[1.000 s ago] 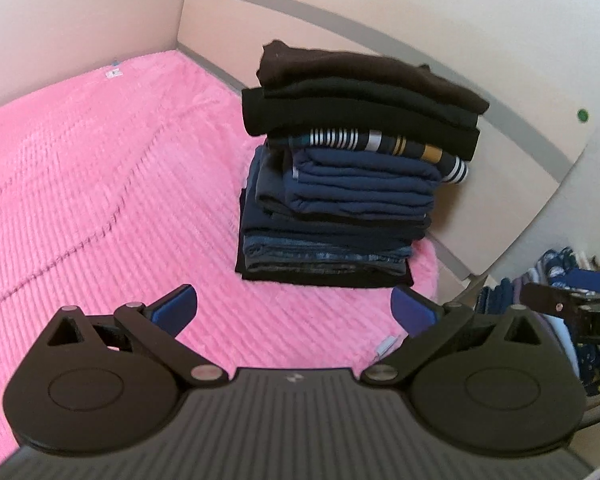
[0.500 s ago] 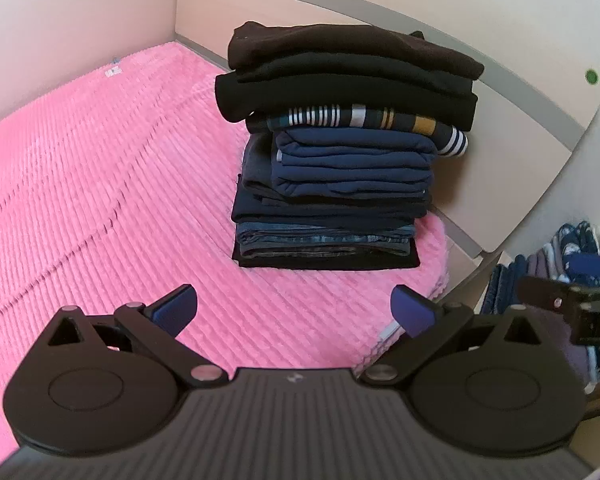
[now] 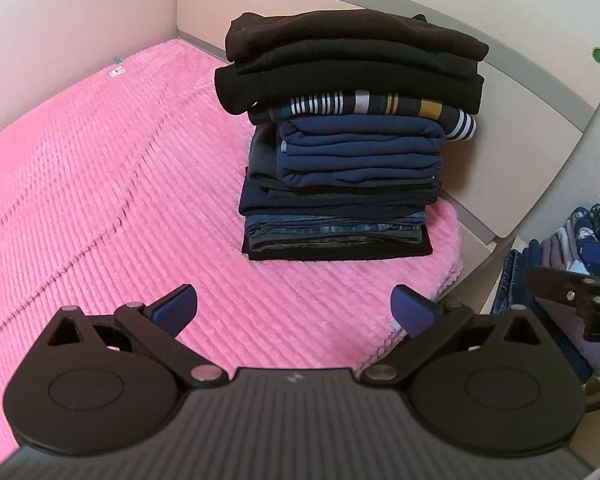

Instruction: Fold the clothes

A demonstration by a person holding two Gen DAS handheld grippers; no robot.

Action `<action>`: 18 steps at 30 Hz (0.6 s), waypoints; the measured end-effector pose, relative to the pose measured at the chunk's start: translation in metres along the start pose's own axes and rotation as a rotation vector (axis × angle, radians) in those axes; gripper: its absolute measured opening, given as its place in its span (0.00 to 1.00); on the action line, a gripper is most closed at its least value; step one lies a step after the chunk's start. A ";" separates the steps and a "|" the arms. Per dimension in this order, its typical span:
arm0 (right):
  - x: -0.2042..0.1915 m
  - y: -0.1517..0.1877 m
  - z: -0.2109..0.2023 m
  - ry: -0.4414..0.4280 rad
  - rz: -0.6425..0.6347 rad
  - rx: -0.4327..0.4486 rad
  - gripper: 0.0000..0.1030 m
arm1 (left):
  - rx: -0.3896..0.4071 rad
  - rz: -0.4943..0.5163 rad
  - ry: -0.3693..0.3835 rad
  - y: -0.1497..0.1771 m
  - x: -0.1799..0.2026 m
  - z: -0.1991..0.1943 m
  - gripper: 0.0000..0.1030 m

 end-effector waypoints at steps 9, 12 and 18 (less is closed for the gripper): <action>-0.001 -0.001 0.001 0.000 -0.004 0.002 0.99 | 0.002 0.031 -0.008 0.000 0.002 0.001 0.99; -0.003 -0.003 0.001 -0.001 -0.010 0.006 0.99 | 0.004 0.036 -0.013 -0.001 0.002 0.001 0.99; -0.005 -0.009 0.000 0.003 -0.013 0.014 0.99 | 0.010 0.040 -0.020 -0.002 0.001 0.000 0.99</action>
Point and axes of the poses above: each gripper's, at about its wrist camera, not at the fingertips, and z roughly the way its jaws point, x to its right, y to its underside, the point moved 10 cm from there along z, roughly the way its jaws point, and after that the axes turned 6 degrees about z, right-handed, at the moved point
